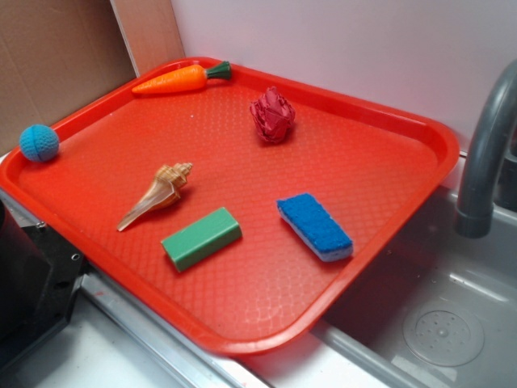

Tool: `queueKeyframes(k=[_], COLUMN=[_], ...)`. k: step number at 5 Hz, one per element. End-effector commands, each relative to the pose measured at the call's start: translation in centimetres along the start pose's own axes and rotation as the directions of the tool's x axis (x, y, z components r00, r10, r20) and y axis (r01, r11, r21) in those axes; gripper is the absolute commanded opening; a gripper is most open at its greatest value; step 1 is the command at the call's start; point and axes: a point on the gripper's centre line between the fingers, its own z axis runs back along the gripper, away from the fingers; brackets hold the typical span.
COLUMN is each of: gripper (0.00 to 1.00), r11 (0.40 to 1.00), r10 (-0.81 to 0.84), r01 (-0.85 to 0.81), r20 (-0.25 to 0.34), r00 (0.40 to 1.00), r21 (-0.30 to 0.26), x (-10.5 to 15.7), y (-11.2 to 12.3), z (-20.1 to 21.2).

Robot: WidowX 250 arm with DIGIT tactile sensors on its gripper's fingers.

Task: Grab the shell.

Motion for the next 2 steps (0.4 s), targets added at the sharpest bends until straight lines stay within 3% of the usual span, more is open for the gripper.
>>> queueKeyframes(k=[1, 2], gripper=[1.0, 1.0], r11=[1.0, 0.989], r10=[0.0, 0.139], r01=[0.0, -0.134], r20=[0.0, 0.096], r00=[1.0, 0.986], r21=[0.0, -0.062], x=[0.0, 2.4], y=[0.0, 1.4], z=[0.0, -4.7])
